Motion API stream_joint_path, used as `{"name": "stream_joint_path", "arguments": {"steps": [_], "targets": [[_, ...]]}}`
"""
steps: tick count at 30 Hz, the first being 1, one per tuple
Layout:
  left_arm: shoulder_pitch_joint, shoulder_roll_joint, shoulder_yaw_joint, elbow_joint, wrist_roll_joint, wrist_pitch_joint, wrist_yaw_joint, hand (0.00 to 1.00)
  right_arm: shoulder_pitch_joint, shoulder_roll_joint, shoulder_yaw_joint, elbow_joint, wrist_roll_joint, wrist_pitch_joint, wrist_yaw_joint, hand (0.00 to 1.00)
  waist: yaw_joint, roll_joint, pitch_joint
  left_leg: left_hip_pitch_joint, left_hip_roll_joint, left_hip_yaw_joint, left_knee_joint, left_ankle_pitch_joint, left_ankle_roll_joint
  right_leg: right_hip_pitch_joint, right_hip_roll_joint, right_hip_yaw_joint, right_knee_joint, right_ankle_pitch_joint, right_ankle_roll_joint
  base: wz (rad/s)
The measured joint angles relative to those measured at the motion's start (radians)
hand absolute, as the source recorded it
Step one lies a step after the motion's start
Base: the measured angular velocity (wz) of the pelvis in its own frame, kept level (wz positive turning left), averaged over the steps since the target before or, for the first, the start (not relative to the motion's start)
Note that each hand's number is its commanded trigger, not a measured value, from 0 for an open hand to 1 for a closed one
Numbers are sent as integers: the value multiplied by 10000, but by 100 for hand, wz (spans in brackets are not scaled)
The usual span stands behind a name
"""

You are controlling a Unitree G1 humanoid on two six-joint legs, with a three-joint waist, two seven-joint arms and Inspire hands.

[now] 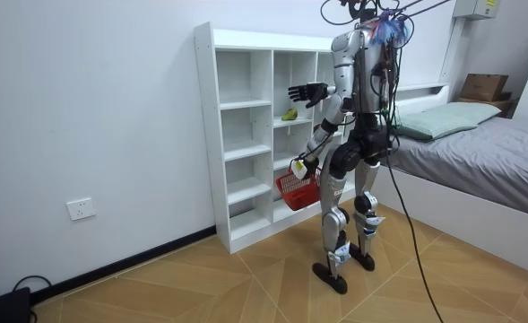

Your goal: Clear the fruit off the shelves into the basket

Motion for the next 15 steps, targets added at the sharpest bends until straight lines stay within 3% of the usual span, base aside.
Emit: {"name": "stream_joint_path", "arguments": {"steps": [4,9,15], "targets": [[-2,10,80,43,-5,2,8,100,-187,-17,-1,4,-13,0,-301,0,14,13,9,3,-1,-7,-37,0,0,30,1,-6,0,0,0,0],[-70,2,66,121,-3,5,-1,100,-806,-11,0,85,56,-2,-772,0,124,-21,98,65,-3,-51,-41,10,-13,142,1,-65,-2,-3,4,2],[-70,-5,68,108,-4,6,-23,100,-1060,-10,-6,149,55,-88,-1136,0,268,-263,78,-30,-16,-359,61,49,-47,180,5,-341,-23,-7,10,15]]}}
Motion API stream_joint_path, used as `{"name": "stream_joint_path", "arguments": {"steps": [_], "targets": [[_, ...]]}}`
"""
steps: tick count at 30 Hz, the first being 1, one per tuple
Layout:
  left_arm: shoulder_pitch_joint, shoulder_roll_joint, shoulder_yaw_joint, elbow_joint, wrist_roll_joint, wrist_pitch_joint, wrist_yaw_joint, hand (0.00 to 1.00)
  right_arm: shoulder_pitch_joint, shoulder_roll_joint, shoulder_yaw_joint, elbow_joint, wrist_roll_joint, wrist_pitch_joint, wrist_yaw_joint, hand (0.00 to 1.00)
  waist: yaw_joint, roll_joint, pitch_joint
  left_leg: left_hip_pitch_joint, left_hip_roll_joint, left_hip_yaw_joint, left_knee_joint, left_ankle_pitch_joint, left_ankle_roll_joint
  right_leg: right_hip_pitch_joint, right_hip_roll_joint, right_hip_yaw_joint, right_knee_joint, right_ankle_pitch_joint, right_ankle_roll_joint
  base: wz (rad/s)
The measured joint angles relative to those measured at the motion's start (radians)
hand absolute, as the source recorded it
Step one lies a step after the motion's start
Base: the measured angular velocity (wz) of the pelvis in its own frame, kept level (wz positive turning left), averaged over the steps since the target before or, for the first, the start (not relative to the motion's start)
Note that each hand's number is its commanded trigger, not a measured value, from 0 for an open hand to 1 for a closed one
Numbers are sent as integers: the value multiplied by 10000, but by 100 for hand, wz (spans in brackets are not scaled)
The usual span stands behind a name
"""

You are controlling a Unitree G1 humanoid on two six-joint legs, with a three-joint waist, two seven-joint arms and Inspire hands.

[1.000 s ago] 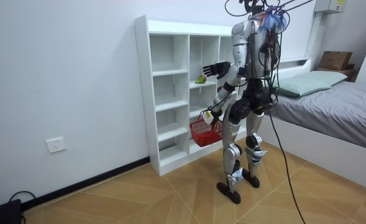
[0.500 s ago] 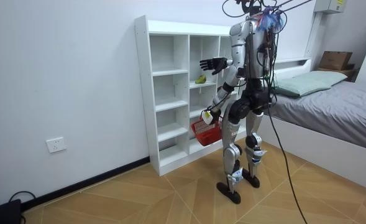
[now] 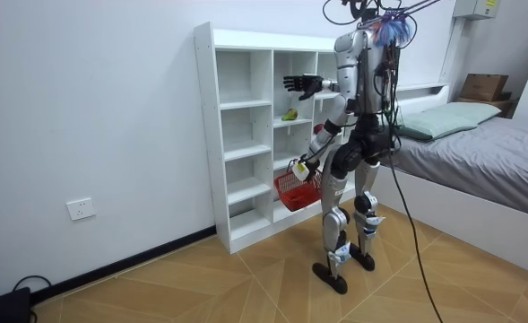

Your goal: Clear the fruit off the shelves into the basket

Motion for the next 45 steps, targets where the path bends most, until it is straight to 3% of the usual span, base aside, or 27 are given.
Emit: {"name": "stream_joint_path", "arguments": {"steps": [3,8,18,21,30,38,45], "targets": [[-18,30,2,-8,0,0,5,100,-6,-12,2,29,-23,-9,-160,0,39,-130,45,-2,-10,-166,-17,2,-4,118,-4,-227,-48,0,0,16],[-18,-26,0,-146,2,8,65,100,-347,-94,-8,780,10,-64,-519,0,144,-387,10,-110,-17,-223,12,13,-21,107,-2,-331,-127,1,-1,5],[42,62,332,-612,888,28,160,100,-528,-129,-458,1494,-59,-139,-1101,0,229,-438,-12,-96,-16,-232,80,15,-22,124,-7,-383,-138,1,-1,0],[34,98,404,-606,886,70,97,100,-1081,-138,-642,2443,-399,-129,-1317,0,233,-441,-11,-99,-17,-232,83,21,-27,127,-7,-382,-138,1,-2,0],[39,132,399,-594,873,562,-283,100,-1486,-149,-699,3172,-405,-96,-1680,0,222,-616,26,-131,-36,-390,64,38,-40,153,-7,-444,-142,1,-1,4],[41,39,407,-867,884,890,-426,100,-1506,-148,-700,3547,-387,-76,-1817,0,226,-583,49,-330,-48,-495,143,36,-43,117,-7,-536,-160,1,-1,5],[63,34,436,-873,880,906,-460,100,-1524,-145,-700,3721,-374,32,-1757,0,277,-561,35,-357,-72,-502,200,38,-41,125,-6,-531,-269,12,-20,0]]}}
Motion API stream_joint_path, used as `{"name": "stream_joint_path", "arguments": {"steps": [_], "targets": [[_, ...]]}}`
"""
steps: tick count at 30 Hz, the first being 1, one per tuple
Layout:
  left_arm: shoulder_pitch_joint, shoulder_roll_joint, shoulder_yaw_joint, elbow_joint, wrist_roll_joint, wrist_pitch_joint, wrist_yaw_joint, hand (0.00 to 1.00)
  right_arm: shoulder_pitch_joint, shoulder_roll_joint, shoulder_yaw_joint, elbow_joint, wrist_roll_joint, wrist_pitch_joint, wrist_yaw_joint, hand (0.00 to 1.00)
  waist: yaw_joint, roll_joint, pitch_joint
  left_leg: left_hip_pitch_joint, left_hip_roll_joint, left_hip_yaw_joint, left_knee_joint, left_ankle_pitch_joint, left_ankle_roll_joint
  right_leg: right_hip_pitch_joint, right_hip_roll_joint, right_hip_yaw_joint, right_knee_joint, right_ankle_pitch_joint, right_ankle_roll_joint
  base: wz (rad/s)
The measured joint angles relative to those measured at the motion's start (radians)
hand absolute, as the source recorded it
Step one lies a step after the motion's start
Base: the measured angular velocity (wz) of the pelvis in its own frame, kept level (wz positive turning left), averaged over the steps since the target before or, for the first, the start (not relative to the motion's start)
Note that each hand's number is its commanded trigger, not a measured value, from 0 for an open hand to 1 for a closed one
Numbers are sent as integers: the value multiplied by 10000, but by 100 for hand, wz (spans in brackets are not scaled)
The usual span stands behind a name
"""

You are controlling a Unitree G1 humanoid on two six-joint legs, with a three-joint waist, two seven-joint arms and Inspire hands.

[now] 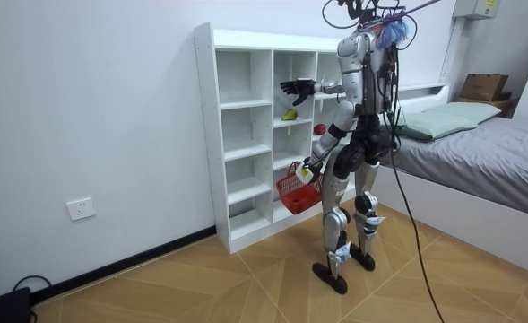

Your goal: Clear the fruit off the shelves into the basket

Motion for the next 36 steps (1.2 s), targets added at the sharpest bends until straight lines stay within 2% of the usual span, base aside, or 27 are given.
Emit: {"name": "stream_joint_path", "arguments": {"steps": [8,12,23,30,36], "targets": [[19,-42,71,1,1,102,18,100,-18,-1,-1,606,74,86,178,0,67,179,-95,-85,-58,-203,70,13,7,11,-25,-198,-45,3,-5,7],[19,-28,79,1,1,141,28,100,-114,0,0,926,111,134,231,0,168,228,-105,-71,-60,-203,71,19,9,34,-28,-210,-45,3,-4,0],[147,-11,80,0,5,140,8,100,-325,10,0,1792,110,200,388,0,219,170,-81,-79,-123,-348,73,33,26,152,-67,-366,-49,-6,9,4],[138,89,83,1,2,138,7,100,-331,10,1,1887,111,199,389,0,232,-23,16,-113,-139,-355,87,33,27,152,-69,-368,-96,-10,16,0],[145,87,81,2,3,138,7,100,-470,27,2,2412,110,204,590,0,253,-30,11,-191,-149,-435,95,34,27,152,-64,-477,-155,-10,16,6]]}}
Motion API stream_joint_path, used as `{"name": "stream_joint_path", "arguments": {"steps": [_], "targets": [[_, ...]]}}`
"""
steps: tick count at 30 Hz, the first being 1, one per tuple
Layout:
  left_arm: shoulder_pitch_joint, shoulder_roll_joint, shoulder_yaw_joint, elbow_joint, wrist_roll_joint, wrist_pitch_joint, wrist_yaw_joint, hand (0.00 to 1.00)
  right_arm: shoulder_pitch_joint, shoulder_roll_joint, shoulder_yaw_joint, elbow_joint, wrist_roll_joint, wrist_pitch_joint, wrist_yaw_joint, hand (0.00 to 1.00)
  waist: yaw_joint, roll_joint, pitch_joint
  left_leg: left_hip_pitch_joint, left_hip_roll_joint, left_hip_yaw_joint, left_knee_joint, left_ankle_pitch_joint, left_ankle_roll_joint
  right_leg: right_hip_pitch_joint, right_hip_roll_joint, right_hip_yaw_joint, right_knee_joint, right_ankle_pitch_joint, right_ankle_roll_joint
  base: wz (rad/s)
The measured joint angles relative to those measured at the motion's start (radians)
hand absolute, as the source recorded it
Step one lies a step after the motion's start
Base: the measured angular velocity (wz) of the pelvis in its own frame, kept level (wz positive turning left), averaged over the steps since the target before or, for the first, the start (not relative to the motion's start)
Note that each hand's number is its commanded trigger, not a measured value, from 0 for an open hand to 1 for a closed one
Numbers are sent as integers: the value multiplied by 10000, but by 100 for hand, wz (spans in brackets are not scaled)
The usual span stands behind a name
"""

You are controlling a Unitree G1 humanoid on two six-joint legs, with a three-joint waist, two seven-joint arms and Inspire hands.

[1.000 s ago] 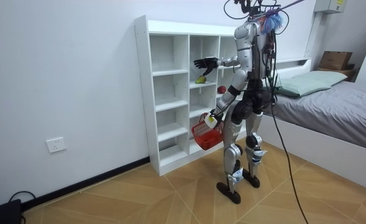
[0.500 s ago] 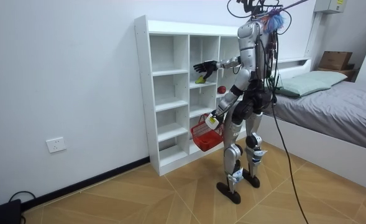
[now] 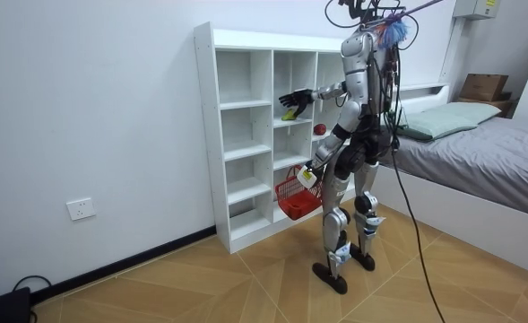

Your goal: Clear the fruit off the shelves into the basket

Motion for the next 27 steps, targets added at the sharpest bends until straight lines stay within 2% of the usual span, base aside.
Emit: {"name": "stream_joint_path", "arguments": {"steps": [6,17,27], "targets": [[-3,13,-11,40,-1,0,0,100,-161,1,1,271,0,63,213,0,-5,36,7,-51,-1,-14,5,0,0,-24,9,-9,-28,0,0,0],[6,-32,-2,162,15,1,-17,100,-203,1,1,376,-8,65,411,0,15,336,-13,-48,-1,-18,-16,1,-1,-24,9,24,-27,0,0,0],[23,-102,176,161,400,0,-198,100,-298,0,-2,552,-16,99,562,0,27,333,-20,-43,-2,-20,-17,7,1,-24,5,20,-24,0,0,0]]}}
